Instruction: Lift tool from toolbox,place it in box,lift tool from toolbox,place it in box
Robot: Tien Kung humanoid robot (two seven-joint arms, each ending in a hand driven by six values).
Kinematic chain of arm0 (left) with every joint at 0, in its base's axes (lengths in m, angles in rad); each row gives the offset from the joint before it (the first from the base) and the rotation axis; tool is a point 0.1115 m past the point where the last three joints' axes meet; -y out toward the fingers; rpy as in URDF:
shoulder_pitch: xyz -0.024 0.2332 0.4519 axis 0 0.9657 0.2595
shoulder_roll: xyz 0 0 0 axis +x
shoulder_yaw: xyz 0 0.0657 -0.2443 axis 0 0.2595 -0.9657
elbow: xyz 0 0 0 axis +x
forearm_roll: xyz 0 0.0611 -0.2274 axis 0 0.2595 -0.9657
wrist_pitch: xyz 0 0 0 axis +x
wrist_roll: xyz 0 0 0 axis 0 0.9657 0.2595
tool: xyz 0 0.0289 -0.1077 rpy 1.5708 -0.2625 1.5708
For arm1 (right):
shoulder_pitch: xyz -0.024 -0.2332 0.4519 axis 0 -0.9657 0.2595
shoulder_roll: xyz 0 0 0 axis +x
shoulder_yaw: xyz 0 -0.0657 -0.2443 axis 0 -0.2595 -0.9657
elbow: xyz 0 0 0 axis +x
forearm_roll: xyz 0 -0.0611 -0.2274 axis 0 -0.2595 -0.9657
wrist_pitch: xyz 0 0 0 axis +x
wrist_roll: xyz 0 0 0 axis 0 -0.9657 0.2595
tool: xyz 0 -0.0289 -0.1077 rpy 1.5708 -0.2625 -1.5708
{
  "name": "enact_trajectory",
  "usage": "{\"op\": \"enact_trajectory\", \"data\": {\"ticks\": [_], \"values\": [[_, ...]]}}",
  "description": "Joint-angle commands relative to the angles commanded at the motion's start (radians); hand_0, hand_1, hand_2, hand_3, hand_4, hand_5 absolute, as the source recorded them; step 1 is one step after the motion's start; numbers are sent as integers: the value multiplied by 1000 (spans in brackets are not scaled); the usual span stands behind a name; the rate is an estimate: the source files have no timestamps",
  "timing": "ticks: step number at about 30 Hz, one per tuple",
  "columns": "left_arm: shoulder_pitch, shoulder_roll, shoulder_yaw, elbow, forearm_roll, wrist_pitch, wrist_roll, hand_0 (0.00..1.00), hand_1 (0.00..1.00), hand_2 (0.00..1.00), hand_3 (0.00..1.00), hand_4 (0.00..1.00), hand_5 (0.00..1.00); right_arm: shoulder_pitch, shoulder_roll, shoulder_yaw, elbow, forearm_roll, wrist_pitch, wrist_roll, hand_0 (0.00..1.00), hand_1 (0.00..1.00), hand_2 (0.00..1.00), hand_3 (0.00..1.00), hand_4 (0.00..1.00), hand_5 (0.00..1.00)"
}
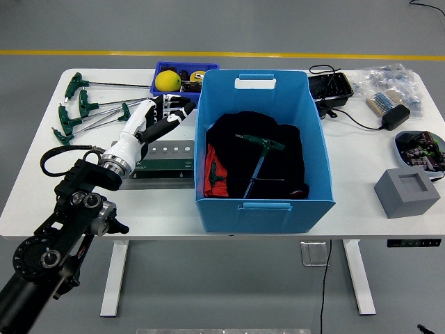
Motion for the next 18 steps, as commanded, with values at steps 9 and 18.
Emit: {"op": "enact_trajectory", "data": {"ticks": [9, 18], "values": [[105, -15, -52, -22, -58, 49, -121, 701, 685, 712, 632, 842, 551, -6, 3, 4, -1, -3, 0, -1, 668, 652, 730, 573, 768, 719], [186, -13, -88, -54, -35, 16, -114, 701, 677, 708, 632, 839, 557, -18, 9, 14, -2, -17, 1, -5, 669, 651, 730, 572, 767, 718]]}}
